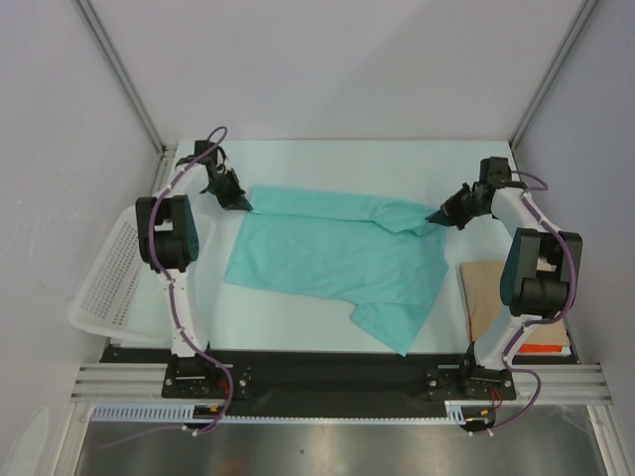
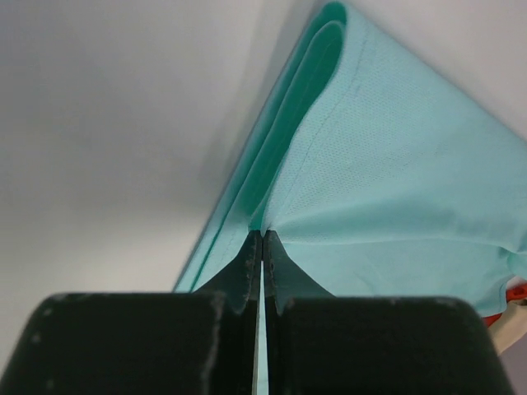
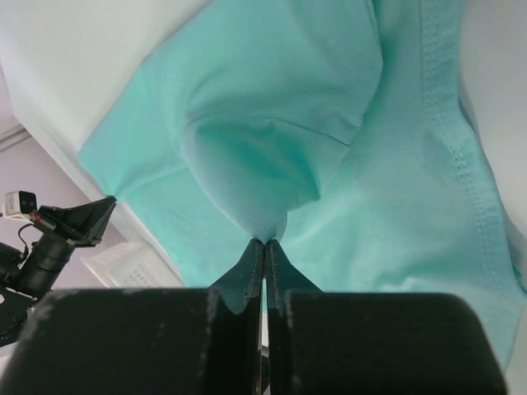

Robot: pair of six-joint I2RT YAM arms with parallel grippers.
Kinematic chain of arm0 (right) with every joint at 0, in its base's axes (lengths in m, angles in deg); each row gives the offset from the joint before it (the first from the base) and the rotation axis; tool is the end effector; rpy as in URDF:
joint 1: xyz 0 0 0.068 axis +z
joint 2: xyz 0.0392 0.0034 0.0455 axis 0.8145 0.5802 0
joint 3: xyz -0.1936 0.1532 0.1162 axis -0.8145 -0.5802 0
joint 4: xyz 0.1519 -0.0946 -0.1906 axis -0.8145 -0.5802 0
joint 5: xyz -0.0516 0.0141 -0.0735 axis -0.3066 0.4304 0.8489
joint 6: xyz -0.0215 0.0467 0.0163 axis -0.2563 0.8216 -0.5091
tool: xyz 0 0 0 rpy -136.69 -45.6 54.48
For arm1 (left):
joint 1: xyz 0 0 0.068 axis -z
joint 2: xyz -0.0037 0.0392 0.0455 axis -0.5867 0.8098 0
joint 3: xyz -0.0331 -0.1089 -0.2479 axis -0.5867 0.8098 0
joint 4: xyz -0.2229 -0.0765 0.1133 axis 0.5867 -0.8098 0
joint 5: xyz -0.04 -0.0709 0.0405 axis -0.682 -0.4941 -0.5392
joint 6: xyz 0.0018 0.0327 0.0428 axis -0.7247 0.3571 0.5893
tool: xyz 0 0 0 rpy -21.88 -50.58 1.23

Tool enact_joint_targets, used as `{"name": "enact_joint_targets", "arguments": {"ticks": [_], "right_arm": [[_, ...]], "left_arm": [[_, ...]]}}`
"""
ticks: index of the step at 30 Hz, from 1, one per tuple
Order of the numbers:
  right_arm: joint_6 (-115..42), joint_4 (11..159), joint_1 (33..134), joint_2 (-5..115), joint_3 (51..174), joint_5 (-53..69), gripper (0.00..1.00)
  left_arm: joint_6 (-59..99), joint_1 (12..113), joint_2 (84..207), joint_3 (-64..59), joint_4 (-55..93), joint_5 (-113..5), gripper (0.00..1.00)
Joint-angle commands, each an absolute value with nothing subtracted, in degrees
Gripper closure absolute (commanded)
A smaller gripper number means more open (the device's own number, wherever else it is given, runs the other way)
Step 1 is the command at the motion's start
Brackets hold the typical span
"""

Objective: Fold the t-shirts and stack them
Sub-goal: Fold the tshirt

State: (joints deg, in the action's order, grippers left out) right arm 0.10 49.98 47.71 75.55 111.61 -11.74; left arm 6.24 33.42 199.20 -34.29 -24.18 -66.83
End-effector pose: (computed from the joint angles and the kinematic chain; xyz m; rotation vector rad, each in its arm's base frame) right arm 0.3679 -0.0275 0.2219 1.0026 2.5210 0.8357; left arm 0.4772 0.0080 0.1688 -0.5455 2.6939 -0.6160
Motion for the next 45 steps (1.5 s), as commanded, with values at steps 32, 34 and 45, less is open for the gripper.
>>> {"name": "enact_joint_targets", "arguments": {"ticks": [32, 34, 45], "right_arm": [[-2.41, 52.81, 46.54, 72.67, 102.30, -9.33, 1.00], [-2.41, 53.08, 46.45, 72.85, 102.13, -9.42, 1.00], [-2.32, 53.78, 46.36, 74.17, 100.72, -8.71, 1.00]], "left_arm": [[9.56, 32.59, 197.87, -35.64, -28.51, -61.06, 1.00], [9.56, 32.67, 198.14, -35.38, -28.51, -61.06, 1.00], [9.56, 32.59, 198.67, -35.11, -28.51, -62.03, 1.00]]}}
